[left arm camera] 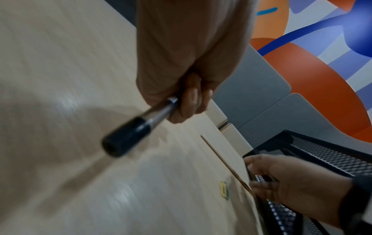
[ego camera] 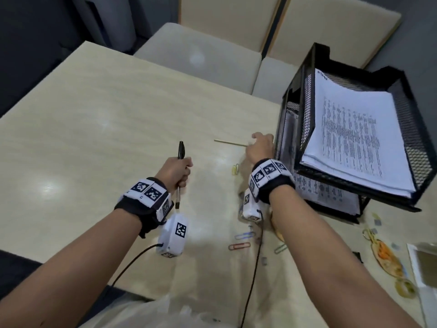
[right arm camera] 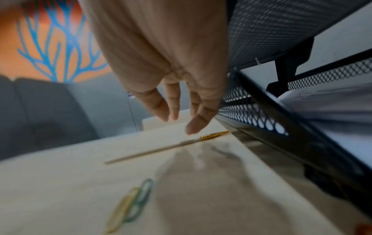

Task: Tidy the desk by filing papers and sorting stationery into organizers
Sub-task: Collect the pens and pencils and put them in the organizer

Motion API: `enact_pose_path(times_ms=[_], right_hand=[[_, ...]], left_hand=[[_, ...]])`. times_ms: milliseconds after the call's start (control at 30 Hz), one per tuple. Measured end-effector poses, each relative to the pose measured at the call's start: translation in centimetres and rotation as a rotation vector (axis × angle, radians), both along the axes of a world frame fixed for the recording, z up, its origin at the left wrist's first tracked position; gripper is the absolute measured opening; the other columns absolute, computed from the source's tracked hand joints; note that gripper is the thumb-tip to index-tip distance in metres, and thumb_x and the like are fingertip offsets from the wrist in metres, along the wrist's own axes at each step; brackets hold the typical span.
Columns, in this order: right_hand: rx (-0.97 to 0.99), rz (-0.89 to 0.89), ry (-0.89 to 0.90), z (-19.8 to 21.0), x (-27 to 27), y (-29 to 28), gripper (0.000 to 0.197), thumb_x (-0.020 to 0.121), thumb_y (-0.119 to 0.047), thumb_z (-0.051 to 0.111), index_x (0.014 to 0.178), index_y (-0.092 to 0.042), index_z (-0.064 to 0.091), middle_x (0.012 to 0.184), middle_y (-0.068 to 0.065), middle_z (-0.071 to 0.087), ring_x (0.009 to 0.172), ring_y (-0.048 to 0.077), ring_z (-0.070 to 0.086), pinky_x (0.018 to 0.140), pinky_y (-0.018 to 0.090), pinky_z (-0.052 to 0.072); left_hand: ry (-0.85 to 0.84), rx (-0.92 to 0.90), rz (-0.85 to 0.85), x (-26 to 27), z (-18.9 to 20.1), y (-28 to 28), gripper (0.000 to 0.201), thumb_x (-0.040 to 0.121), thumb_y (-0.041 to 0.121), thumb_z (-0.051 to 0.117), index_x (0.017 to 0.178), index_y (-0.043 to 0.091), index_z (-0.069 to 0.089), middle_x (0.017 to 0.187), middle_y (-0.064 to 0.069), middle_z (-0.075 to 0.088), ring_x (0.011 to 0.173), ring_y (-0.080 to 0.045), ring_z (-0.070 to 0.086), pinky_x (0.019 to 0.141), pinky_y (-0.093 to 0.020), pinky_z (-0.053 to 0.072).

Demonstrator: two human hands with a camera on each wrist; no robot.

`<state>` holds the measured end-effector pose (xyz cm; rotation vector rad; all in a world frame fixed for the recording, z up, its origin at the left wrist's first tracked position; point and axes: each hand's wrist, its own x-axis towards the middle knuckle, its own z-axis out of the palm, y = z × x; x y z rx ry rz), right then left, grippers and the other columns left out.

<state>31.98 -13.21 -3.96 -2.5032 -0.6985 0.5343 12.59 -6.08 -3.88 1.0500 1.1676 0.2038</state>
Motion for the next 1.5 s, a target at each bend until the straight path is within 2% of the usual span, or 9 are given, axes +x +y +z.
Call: enact_pose_path(times_ms=[300, 433, 667, 800, 933, 1067, 1233, 1333, 1500], right_hand=[[-0.311, 0.292, -0.378, -2.9, -2.8, -2.5, 0.025, 0.087, -0.002, 0.048, 0.111, -0.001, 0.051, 0.120, 0.017, 0.051, 0.114, 0.034, 0.047, 0.090, 0.042, 0.043], [-0.269, 0.311, -0.381, -1.5, -4.7, -5.0, 0.024, 0.088, -0.005, 0.045, 0.111, -0.001, 0.050, 0.117, 0.018, 0.055, 0.113, 0.035, 0.047, 0.090, 0.043, 0.040], [0.359, -0.057, -0.042, 5.1, -6.7, -16.4, 0.011, 0.089, -0.007, 0.052, 0.092, -0.005, 0.062, 0.084, 0.005, 0.064, 0.081, 0.020, 0.060, 0.076, 0.024, 0.050], [0.543, -0.357, -0.060, 8.6, -5.7, -26.3, 0.004, 0.082, -0.009, 0.065, 0.079, -0.009, 0.068, 0.066, -0.006, 0.060, 0.062, 0.009, 0.056, 0.067, 0.031, 0.050], [0.668, -0.647, -0.159, 11.9, -3.6, -36.3, 0.021, 0.079, -0.003, 0.067, 0.065, -0.019, 0.062, 0.056, -0.001, 0.057, 0.051, 0.008, 0.048, 0.053, 0.021, 0.042], [0.664, -0.917, -0.323, 13.1, -1.4, -45.6, 0.028, 0.085, -0.010, 0.060, 0.064, -0.028, 0.058, 0.060, -0.002, 0.057, 0.055, 0.011, 0.052, 0.056, 0.026, 0.045], [0.450, -1.090, -0.458, 11.6, 1.7, -54.7, 0.036, 0.092, -0.034, 0.043, 0.080, -0.009, 0.065, 0.086, 0.015, 0.065, 0.083, 0.031, 0.060, 0.086, 0.049, 0.050], [0.326, -1.112, -0.445, 10.5, 2.9, -57.8, 0.031, 0.095, -0.022, 0.045, 0.095, 0.001, 0.065, 0.105, 0.023, 0.062, 0.101, 0.035, 0.058, 0.096, 0.047, 0.044], [0.231, -1.084, -0.348, 9.6, 3.9, -60.5, 0.017, 0.093, -0.007, 0.049, 0.096, -0.001, 0.065, 0.100, 0.015, 0.064, 0.101, 0.023, 0.054, 0.091, 0.037, 0.046]], left_hand=[[0.032, 0.106, -0.017, -1.0, 0.3, -0.3, 0.032, 0.102, 0.029, 0.025, 0.075, 0.016, 0.036, 0.064, -0.001, 0.037, 0.048, -0.013, 0.029, 0.034, -0.015, 0.028], [0.008, 0.284, -0.079, 0.6, 0.4, -2.8, 0.037, 0.101, 0.032, 0.032, 0.070, 0.017, 0.043, 0.066, 0.000, 0.043, 0.057, -0.013, 0.040, 0.053, -0.021, 0.034], [-0.116, 0.628, -0.356, 5.1, 3.2, -13.3, 0.035, 0.100, 0.032, 0.036, 0.072, 0.016, 0.047, 0.062, 0.005, 0.043, 0.060, -0.008, 0.041, 0.054, -0.013, 0.031], [-0.283, 0.654, -0.566, 8.6, 3.5, -21.3, 0.021, 0.099, 0.027, 0.041, 0.083, 0.016, 0.050, 0.070, 0.012, 0.049, 0.066, 0.005, 0.046, 0.057, 0.000, 0.035], [-0.412, 0.647, -0.800, 13.7, 4.7, -29.0, 0.010, 0.095, 0.026, 0.051, 0.089, 0.019, 0.055, 0.071, 0.008, 0.056, 0.070, -0.011, 0.053, 0.063, -0.018, 0.042], [-0.532, 0.634, -0.827, 17.9, 7.0, -36.4, 0.012, 0.086, 0.016, 0.059, 0.096, 0.013, 0.053, 0.064, -0.004, 0.055, 0.066, -0.023, 0.056, 0.071, -0.041, 0.052], [-0.647, 0.701, -0.836, 22.2, 9.7, -43.4, 0.031, 0.088, 0.008, 0.055, 0.116, 0.007, 0.043, 0.077, -0.010, 0.063, 0.070, -0.027, 0.061, 0.074, -0.032, 0.053], [-0.682, 0.734, -0.899, 25.1, 10.3, -47.3, 0.014, 0.092, 0.004, 0.046, 0.105, 0.003, 0.048, 0.086, -0.021, 0.066, 0.079, -0.036, 0.064, 0.078, -0.042, 0.053], [-0.602, 0.981, -1.147, 29.1, 9.9, -51.9, 0.019, 0.086, -0.003, 0.039, 0.102, 0.004, 0.049, 0.080, -0.020, 0.057, 0.069, -0.028, 0.047, 0.064, -0.035, 0.040]])
